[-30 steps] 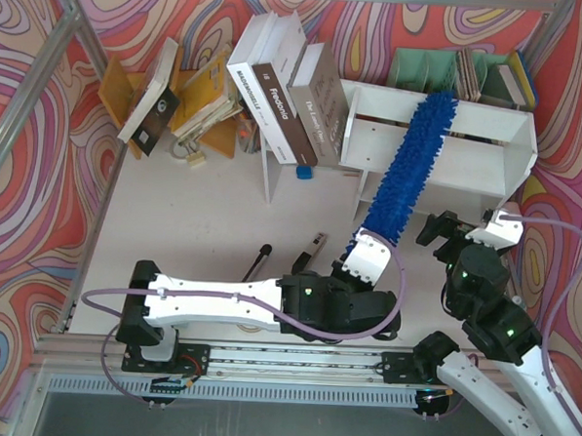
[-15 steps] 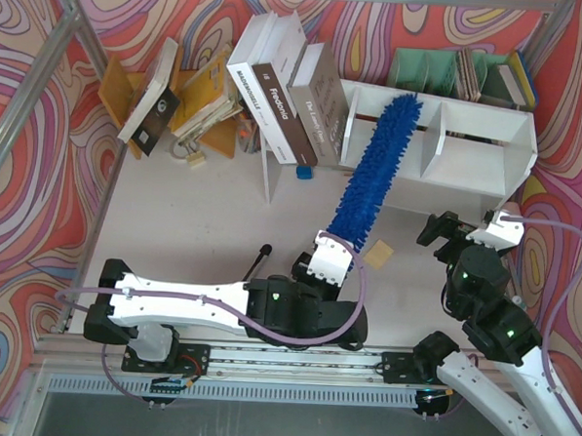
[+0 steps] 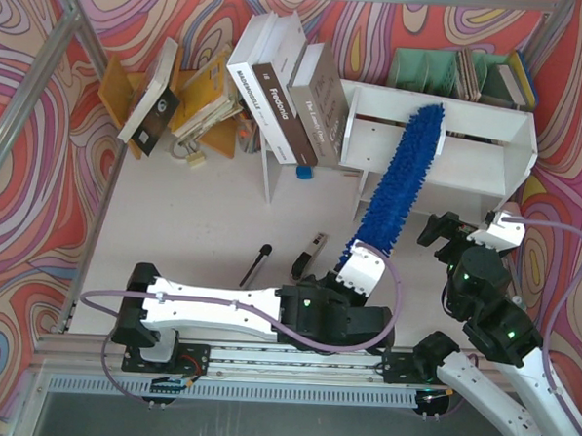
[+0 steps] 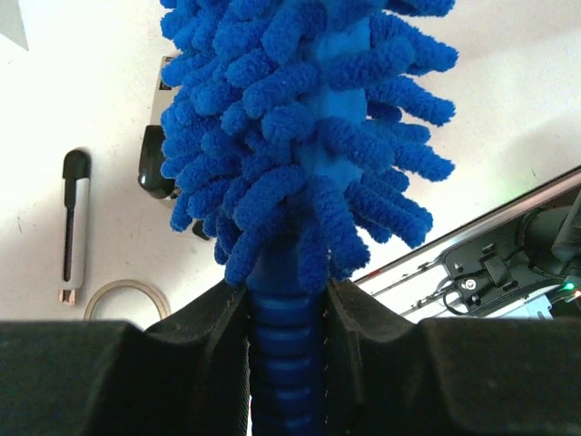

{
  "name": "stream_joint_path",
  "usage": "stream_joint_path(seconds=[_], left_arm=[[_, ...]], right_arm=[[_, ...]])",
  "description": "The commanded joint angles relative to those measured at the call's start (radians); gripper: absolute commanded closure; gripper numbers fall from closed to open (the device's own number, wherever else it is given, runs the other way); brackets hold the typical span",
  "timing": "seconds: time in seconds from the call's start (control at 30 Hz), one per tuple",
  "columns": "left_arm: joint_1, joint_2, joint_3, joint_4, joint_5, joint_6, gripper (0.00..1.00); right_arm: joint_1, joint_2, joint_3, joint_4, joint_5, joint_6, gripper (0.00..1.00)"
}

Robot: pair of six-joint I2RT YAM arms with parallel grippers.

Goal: Dust the bookshelf with a duster

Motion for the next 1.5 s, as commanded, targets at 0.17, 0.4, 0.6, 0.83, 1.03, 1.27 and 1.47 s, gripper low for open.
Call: stream_joint_path(seconds=[0.17, 0.4, 0.6, 0.83, 1.03, 1.27, 1.47], left_arm=[[-0.008, -0.023, 0.013, -0.053, -0.065, -0.056, 1.0], [-0.027, -0.092, -0.025, -0.316, -0.187, -0.404, 1.0], [-0.046, -0.079, -0.003, -0.326, -0.213, -0.415, 1.0], [-0.043, -0.051, -0.012, -0.233, -0.163, -0.317, 1.0], [-0.037, -0.044, -0.025, -0.269, -0.086, -0.325, 1.0], [-0.033, -0.039, -0.05, -0.277, -0.012, -0.325, 1.0], [-0.032, -0.018, -0.024, -0.233, -0.007, -0.246, 1.0]], right_arm=[[-0.002, -0.01, -0.007, 0.023, 0.017, -0.001, 0.15], [-0.002, -0.005, -0.008, 0.028, 0.006, -0.003, 0.15], [-0.002, -0.003, -0.008, 0.028, 0.007, -0.003, 0.15], [-0.003, -0.001, -0.007, 0.029, 0.007, -0.003, 0.15], [-0.003, 0.008, -0.008, 0.033, 0.001, -0.006, 0.15], [-0.003, 0.001, -0.008, 0.026, 0.008, 0.001, 0.15], [-0.002, 0.005, -0.008, 0.027, 0.006, -0.003, 0.15]])
